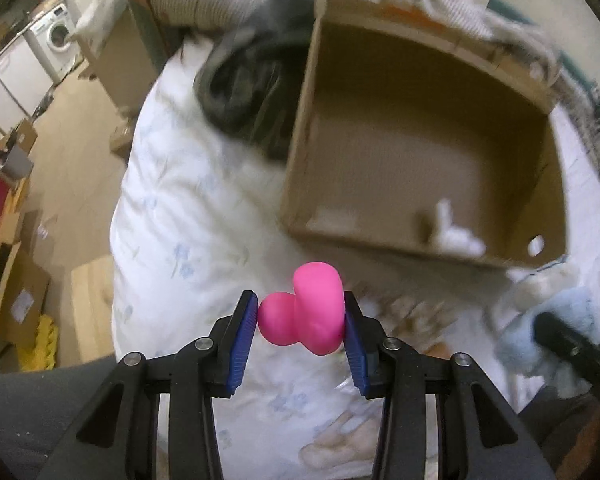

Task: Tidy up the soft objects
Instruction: 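Carry both toys over the box and open both tools to release them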

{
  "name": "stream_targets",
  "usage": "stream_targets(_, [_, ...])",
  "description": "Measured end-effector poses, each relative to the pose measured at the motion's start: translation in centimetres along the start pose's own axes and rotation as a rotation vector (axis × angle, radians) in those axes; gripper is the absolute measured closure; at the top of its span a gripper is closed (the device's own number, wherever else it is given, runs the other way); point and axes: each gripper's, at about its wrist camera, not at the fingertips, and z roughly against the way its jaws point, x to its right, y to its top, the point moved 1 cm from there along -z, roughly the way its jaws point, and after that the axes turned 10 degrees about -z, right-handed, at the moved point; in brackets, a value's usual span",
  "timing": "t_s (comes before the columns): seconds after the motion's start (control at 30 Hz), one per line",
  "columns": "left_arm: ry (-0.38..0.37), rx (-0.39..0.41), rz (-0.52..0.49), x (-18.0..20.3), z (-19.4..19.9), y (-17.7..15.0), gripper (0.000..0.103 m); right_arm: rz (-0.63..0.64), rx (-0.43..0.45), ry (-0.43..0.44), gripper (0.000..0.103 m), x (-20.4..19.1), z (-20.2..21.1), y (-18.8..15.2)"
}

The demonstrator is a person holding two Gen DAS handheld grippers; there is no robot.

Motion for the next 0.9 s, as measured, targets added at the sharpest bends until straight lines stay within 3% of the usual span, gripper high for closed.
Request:
stream_targets(0.13, [0.028,0.123,-0.033,1.0,2.9,0.7,0.065,0.068,0.084,0.066,0.082,-2.0,1.6,0.2])
stream_targets(0.23, [0.070,0.207,-0.082,1.9,4.9,1.7,0.065,0.118,0.156,0.065,0.082,-3.1,2.9,0.4])
stream_targets(0.43, [0.056,0.269,-0.116,1.8,7.3,5.4,0.065,0.161,0.300,0.062,0.082,-4.5,6.6,2.5])
stream_targets(0.7, [0.051,0.295,-0.127,2.0,6.7,10.2,0.065,0.153,0.325,0.014,0.082,-3.7,6.7,7.8])
stream_targets(0.8, [0.041,0.334,-0.145,2.2,5.4,9.6,0.065,0.106,0.320,0.008,0.082,-1.7,5.3,8.2])
stream_targets(0.9, [0.049,0.312,-0.142,2.5,3.8,9.2,0.065,0.014,0.281,0.029,0.082,0.0,3.8,8.2])
